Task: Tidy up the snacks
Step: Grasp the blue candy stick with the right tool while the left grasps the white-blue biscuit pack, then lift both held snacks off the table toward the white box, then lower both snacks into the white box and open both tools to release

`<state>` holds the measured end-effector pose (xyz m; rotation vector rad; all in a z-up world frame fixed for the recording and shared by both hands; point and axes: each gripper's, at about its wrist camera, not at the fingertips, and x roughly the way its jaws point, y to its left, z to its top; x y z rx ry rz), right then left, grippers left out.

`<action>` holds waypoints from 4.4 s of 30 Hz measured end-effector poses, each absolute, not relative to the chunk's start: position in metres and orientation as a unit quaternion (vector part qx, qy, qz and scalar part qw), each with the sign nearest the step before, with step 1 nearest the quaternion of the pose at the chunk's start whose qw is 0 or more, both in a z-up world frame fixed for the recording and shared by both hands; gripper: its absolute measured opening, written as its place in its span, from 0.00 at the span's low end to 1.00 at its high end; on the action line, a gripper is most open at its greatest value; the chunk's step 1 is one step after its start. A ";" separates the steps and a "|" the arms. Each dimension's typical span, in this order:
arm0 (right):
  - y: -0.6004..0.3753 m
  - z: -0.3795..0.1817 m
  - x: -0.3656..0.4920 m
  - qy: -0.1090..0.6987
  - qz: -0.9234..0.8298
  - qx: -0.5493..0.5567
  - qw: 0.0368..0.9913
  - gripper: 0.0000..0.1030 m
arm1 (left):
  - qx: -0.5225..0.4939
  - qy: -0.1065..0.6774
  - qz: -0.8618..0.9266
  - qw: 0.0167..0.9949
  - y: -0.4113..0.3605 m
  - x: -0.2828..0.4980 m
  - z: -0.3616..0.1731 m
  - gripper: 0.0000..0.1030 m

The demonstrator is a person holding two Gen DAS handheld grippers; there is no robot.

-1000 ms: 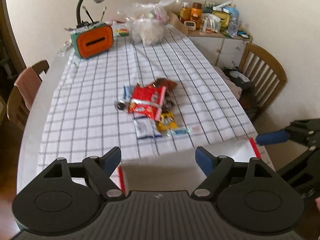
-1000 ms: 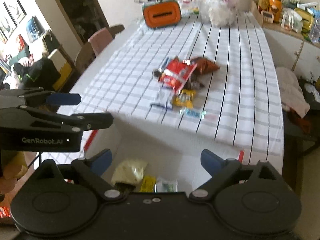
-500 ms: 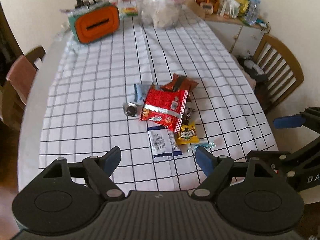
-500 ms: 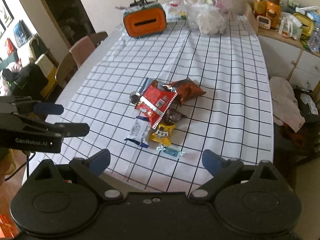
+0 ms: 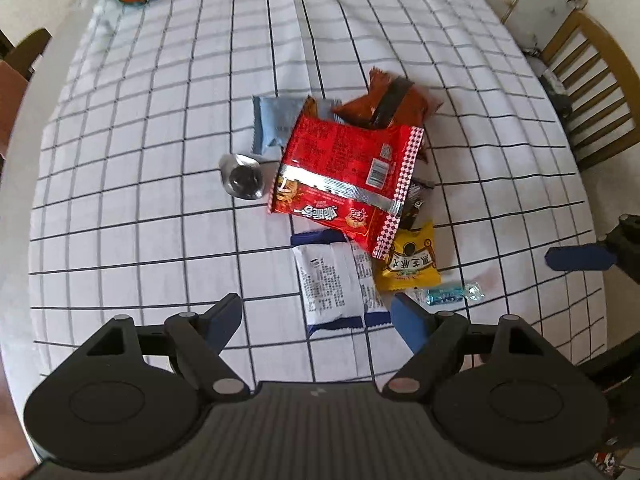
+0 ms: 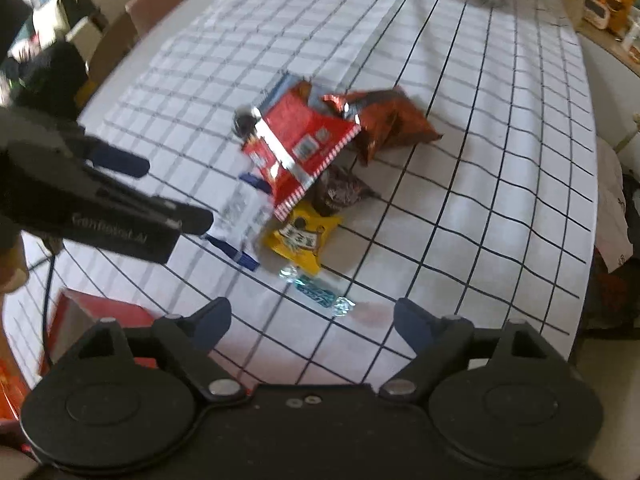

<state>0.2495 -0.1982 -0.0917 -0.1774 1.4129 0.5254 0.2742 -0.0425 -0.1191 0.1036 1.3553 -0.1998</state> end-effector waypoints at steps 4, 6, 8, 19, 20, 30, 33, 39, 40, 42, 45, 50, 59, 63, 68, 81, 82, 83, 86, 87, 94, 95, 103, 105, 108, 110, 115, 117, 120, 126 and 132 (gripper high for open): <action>-0.191 -0.112 0.257 0.650 0.250 -0.099 0.710 0.78 | 0.041 0.640 -0.092 0.762 -0.049 0.287 -0.136 0.79; -0.186 -0.121 0.260 0.654 0.259 -0.113 0.702 0.75 | 0.034 0.647 -0.090 0.757 -0.050 0.292 -0.143 0.79; -0.181 -0.129 0.261 0.655 0.267 -0.125 0.696 0.72 | 0.026 0.655 -0.084 0.750 -0.050 0.297 -0.152 0.79; -0.164 -0.156 0.263 0.653 0.295 -0.176 0.675 0.53 | -0.008 0.668 -0.061 0.741 -0.048 0.305 -0.178 0.79; -0.162 -0.157 0.262 0.651 0.299 -0.182 0.673 0.51 | -0.011 0.670 -0.058 0.740 -0.047 0.306 -0.179 0.79; -0.146 -0.170 0.246 0.624 0.309 -0.229 0.680 0.33 | -0.011 0.666 -0.049 0.744 -0.047 0.303 -0.184 0.69; -0.145 -0.171 0.245 0.619 0.311 -0.230 0.684 0.24 | -0.006 0.661 -0.047 0.749 -0.048 0.302 -0.183 0.55; -0.148 -0.170 0.243 0.613 0.306 -0.223 0.693 0.14 | -0.018 0.657 -0.051 0.752 -0.052 0.298 -0.181 0.44; -0.150 -0.170 0.243 0.614 0.304 -0.219 0.695 0.13 | -0.025 0.657 -0.051 0.752 -0.046 0.300 -0.179 0.44; -0.155 -0.168 0.245 0.617 0.301 -0.210 0.696 0.12 | -0.037 0.658 -0.049 0.750 -0.039 0.300 -0.178 0.44; -0.165 -0.162 0.248 0.616 0.297 -0.191 0.705 0.12 | -0.054 0.659 -0.043 0.749 -0.028 0.298 -0.175 0.44; -0.184 -0.152 0.257 0.611 0.283 -0.161 0.722 0.11 | -0.076 0.656 -0.041 0.750 -0.014 0.294 -0.165 0.43; -0.210 -0.130 0.258 0.601 0.264 -0.115 0.745 0.11 | -0.093 0.642 -0.047 0.759 0.002 0.279 -0.137 0.43; -0.209 -0.136 0.257 0.606 0.267 -0.116 0.741 0.12 | -0.104 0.636 -0.050 0.763 0.005 0.272 -0.129 0.40; -0.201 -0.153 0.259 0.623 0.275 -0.119 0.723 0.12 | -0.118 0.636 -0.050 0.761 0.010 0.264 -0.128 0.40; -0.185 -0.177 0.264 0.629 0.282 -0.153 0.709 0.14 | -0.132 0.632 -0.057 0.762 0.009 0.265 -0.126 0.40; -0.185 -0.174 0.263 0.627 0.283 -0.158 0.708 0.14 | -0.131 0.631 -0.058 0.762 0.008 0.265 -0.126 0.40; -0.185 -0.172 0.261 0.625 0.285 -0.161 0.708 0.14 | -0.131 0.631 -0.058 0.762 0.008 0.266 -0.126 0.40; -0.186 -0.167 0.254 0.613 0.294 -0.174 0.713 0.14 | -0.130 0.631 -0.059 0.762 0.007 0.267 -0.127 0.40; -0.187 -0.165 0.251 0.609 0.296 -0.177 0.714 0.13 | -0.129 0.631 -0.058 0.763 0.007 0.267 -0.127 0.40; -0.192 -0.154 0.245 0.609 0.287 -0.164 0.721 0.11 | -0.128 0.627 -0.058 0.766 0.006 0.268 -0.124 0.39; -0.195 -0.149 0.244 0.606 0.285 -0.161 0.725 0.11 | -0.128 0.625 -0.059 0.768 0.007 0.268 -0.122 0.39; -0.227 -0.097 0.245 0.574 0.270 -0.110 0.765 0.11 | -0.130 0.602 -0.072 0.785 0.004 0.263 -0.096 0.39; -0.235 -0.084 0.241 0.567 0.269 -0.095 0.773 0.11 | -0.129 0.596 -0.076 0.789 0.001 0.259 -0.089 0.39; -0.243 -0.068 0.235 0.560 0.270 -0.072 0.780 0.11 | -0.127 0.587 -0.086 0.795 -0.002 0.248 -0.076 0.39; -0.249 -0.060 0.229 0.556 0.269 -0.061 0.784 0.11 | -0.125 0.581 -0.094 0.799 -0.005 0.238 -0.068 0.39; -0.256 -0.042 0.205 0.550 0.271 -0.048 0.788 0.11 | -0.115 0.569 -0.107 0.807 -0.014 0.211 -0.053 0.39; -0.259 -0.035 0.193 0.549 0.271 -0.041 0.789 0.11 | -0.112 0.565 -0.111 0.810 -0.017 0.199 -0.048 0.39; -0.262 -0.025 0.174 0.546 0.275 -0.028 0.791 0.11 | -0.102 0.559 -0.118 0.815 -0.023 0.178 -0.040 0.39; -0.262 -0.019 0.137 0.547 0.284 -0.015 0.788 0.11 | -0.086 0.550 -0.120 0.822 -0.032 0.137 -0.036 0.39; -0.259 -0.028 0.108 0.559 0.287 -0.008 0.778 0.11 | -0.063 0.556 -0.121 0.820 -0.040 0.105 -0.047 0.39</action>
